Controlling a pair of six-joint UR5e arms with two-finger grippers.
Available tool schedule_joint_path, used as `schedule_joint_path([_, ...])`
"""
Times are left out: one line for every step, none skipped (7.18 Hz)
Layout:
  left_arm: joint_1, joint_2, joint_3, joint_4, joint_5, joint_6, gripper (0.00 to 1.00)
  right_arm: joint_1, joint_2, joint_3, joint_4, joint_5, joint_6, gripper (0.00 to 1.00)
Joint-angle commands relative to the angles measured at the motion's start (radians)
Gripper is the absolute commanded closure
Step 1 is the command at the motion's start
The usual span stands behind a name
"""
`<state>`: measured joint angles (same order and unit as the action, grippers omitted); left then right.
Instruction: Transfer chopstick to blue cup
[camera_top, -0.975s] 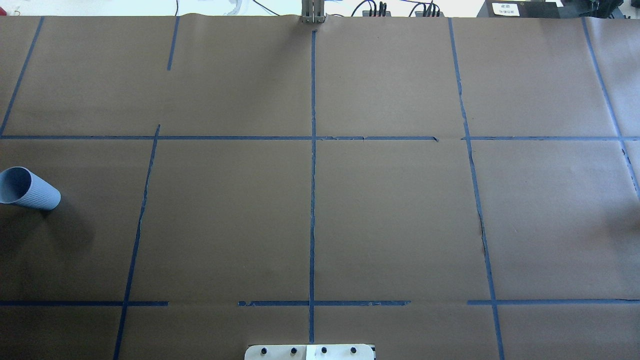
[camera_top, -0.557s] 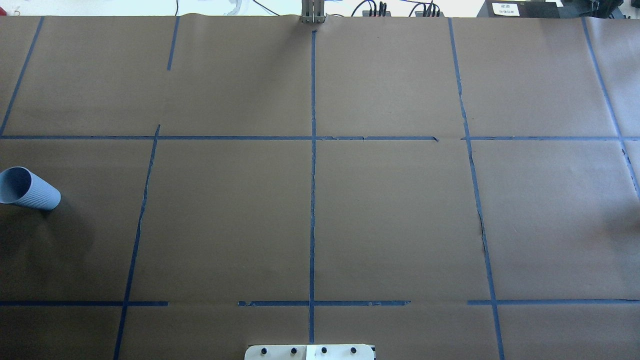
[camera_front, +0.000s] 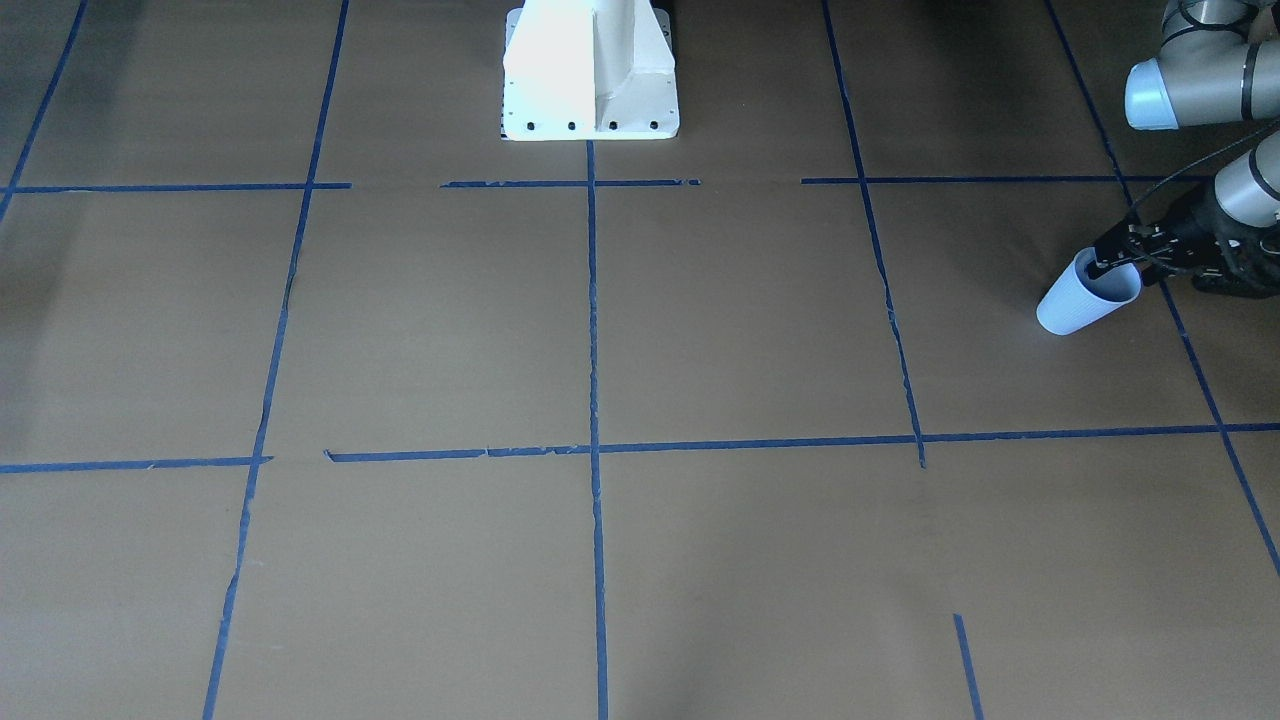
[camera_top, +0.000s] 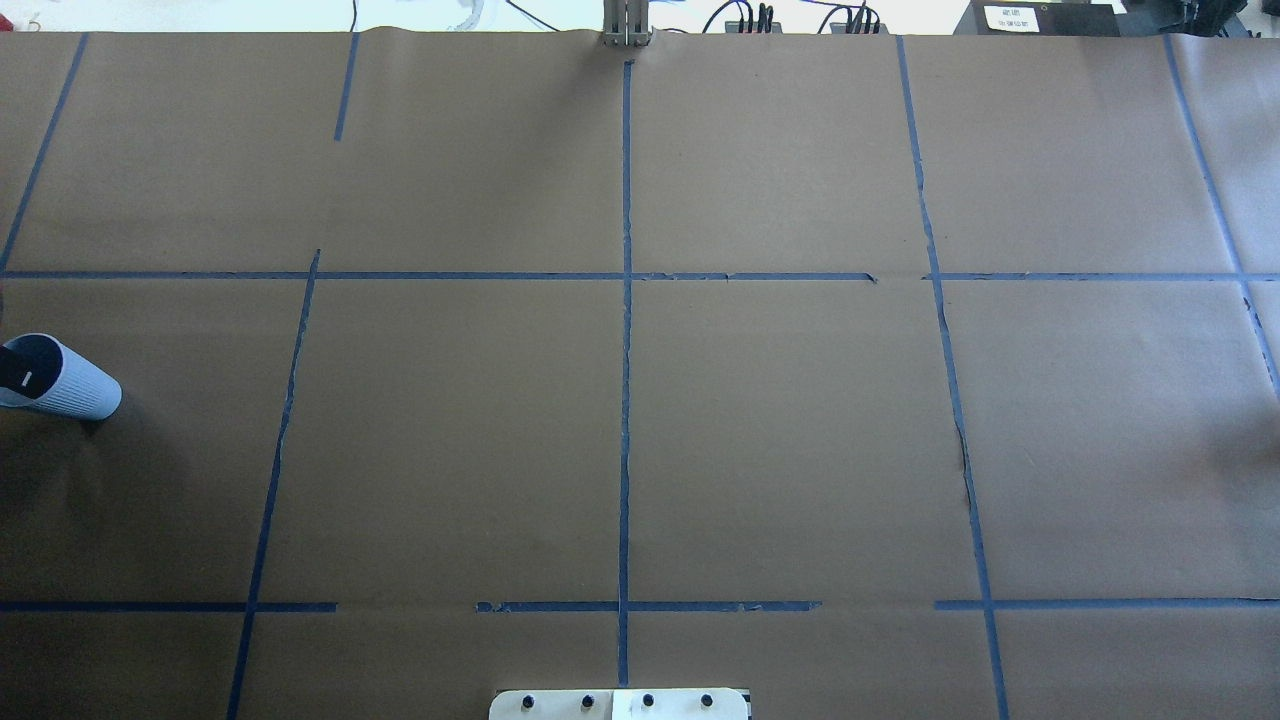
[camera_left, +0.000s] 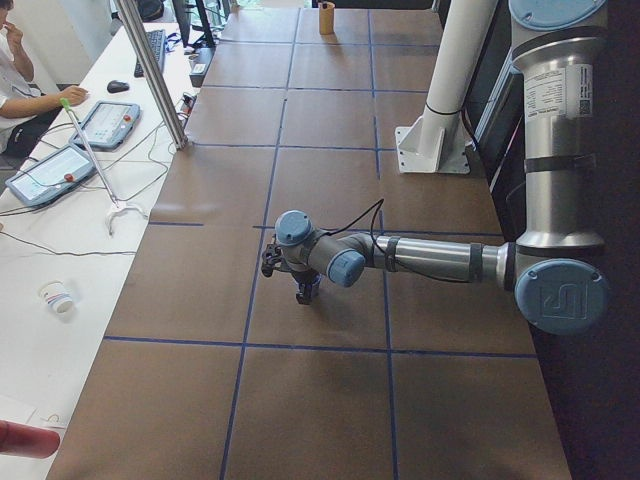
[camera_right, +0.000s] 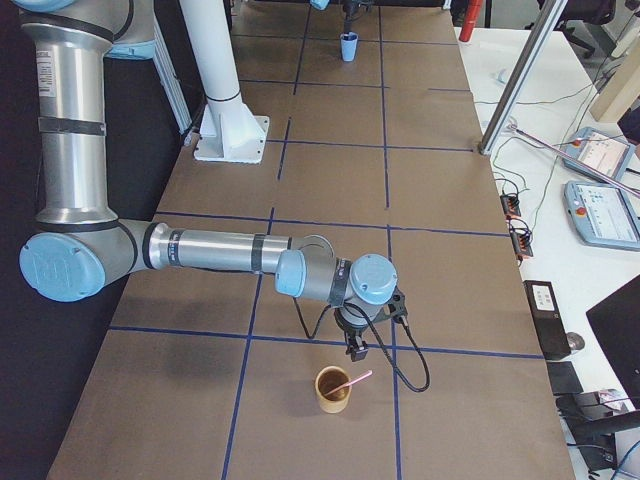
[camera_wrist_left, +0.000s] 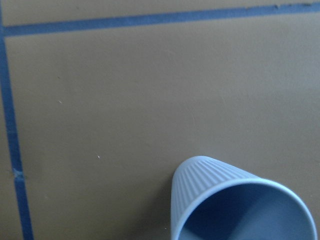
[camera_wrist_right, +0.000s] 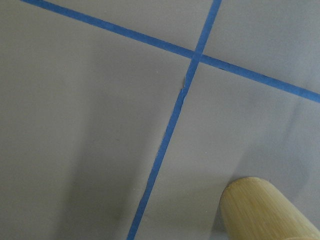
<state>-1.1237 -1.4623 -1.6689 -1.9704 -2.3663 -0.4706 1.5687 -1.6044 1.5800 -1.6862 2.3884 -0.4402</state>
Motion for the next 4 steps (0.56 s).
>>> schedule_joint_path([0.005, -0.012, 0.011, -0.001, -0.001, -0.003, 1.00, -0.004, 0.000, 0.000, 0.000, 0.000, 0.000, 0.00])
schedule_joint_path([0.005, -0.059, 0.000, 0.001, -0.002, -0.060, 1.00, -0.010, 0.000, 0.000, 0.000, 0.000, -0.002, 0.00])
schedule_joint_path([0.005, -0.143, -0.009, 0.001, -0.019, -0.261, 1.00, -0.010, 0.000, -0.002, -0.001, 0.000, -0.002, 0.00])
schedule_joint_path([0.010, -0.236, -0.032, 0.005, -0.054, -0.437, 1.00, -0.012, 0.001, 0.000, 0.000, 0.000, -0.002, 0.00])
